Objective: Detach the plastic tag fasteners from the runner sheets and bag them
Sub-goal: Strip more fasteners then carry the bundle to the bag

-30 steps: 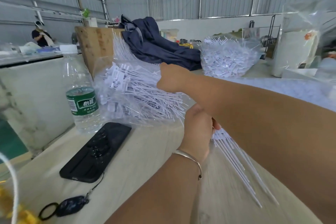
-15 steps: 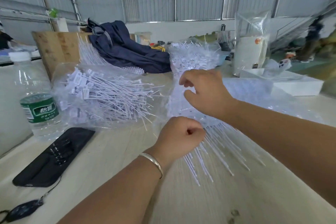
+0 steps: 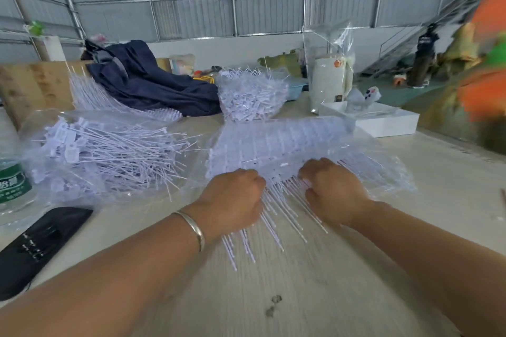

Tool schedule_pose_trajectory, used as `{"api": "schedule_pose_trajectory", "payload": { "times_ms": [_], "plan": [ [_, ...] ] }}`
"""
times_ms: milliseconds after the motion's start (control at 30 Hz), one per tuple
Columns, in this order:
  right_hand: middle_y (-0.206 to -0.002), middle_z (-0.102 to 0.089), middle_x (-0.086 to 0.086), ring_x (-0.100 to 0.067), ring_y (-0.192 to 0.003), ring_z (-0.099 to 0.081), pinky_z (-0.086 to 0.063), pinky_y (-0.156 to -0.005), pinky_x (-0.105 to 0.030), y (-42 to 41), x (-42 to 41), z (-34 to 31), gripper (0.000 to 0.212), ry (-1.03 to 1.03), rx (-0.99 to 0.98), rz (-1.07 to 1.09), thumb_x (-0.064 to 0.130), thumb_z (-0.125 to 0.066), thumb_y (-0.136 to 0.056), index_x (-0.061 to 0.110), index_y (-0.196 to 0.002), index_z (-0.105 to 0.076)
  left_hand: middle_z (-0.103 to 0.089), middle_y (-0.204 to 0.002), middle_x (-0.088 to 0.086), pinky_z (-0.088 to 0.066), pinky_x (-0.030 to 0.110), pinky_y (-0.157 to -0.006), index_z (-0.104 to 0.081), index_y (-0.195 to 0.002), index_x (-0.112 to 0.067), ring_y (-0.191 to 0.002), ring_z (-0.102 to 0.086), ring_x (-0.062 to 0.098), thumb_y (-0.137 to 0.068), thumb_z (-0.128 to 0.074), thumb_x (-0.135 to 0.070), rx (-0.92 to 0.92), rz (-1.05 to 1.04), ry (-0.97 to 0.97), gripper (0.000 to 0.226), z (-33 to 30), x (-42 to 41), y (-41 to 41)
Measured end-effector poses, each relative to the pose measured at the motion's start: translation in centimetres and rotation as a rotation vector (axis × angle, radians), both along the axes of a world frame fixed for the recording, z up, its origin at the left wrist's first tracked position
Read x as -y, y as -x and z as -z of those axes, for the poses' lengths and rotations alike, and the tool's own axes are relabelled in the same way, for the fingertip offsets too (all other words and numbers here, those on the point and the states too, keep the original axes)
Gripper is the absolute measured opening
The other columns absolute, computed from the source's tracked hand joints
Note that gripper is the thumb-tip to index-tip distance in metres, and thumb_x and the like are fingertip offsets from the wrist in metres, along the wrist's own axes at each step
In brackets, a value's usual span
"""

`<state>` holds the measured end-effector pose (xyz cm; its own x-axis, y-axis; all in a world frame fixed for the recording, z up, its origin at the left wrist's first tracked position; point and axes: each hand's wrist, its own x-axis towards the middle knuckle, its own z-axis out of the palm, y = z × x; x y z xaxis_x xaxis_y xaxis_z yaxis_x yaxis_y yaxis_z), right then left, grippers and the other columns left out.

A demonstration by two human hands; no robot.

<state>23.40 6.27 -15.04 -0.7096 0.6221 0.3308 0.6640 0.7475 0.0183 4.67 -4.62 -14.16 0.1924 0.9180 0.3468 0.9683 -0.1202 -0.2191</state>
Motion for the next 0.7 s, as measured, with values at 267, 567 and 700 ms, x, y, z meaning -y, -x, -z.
{"api": "schedule_pose_trajectory", "payload": {
  "times_ms": [267, 567, 700],
  "plan": [
    [-0.154, -0.033, -0.005, -0.031, -0.137, -0.034, -0.034, -0.109, -0.047, 0.6, -2.9, 0.6, 0.064, 0.234, 0.038, 0.198, 0.048, -0.046, -0.095, 0.022, -0.15, -0.027, -0.052, -0.106, 0.002, -0.043, 0.033, -0.081, -0.052, -0.105, -0.013, -0.104, -0.055, 0.023, -0.099, -0.043, -0.033, 0.279, -0.348, 0.111, 0.023, -0.1, -2.0, 5.3],
    [-0.135, -0.047, -0.015, -0.031, -0.125, -0.043, -0.04, -0.1, -0.038, 1.1, -3.0, 1.2, 0.042, 0.226, -0.133, 0.18, 0.034, -0.047, -0.098, 0.007, -0.131, -0.049, -0.067, -0.1, -0.002, -0.048, 0.028, -0.08, -0.072, -0.099, -0.015, -0.093, -0.061, 0.012, -0.076, -0.079, -0.044, 0.743, -0.395, 0.242, 0.038, -1.8, -3.0, 7.4],
    [-0.11, -0.054, -0.016, -0.033, -0.101, -0.059, -0.045, -0.08, -0.034, 1.7, -3.2, 0.8, 0.025, 0.186, -0.224, 0.221, 0.022, -0.047, -0.1, 0.002, -0.108, -0.058, -0.055, -0.11, 0.002, -0.047, 0.037, -0.09, -0.064, -0.106, -0.017, -0.109, -0.051, 0.021, -0.089, -0.063, -0.028, 0.421, -0.444, 0.068, 0.021, -0.7, -2.2, 6.3]
  ]
}}
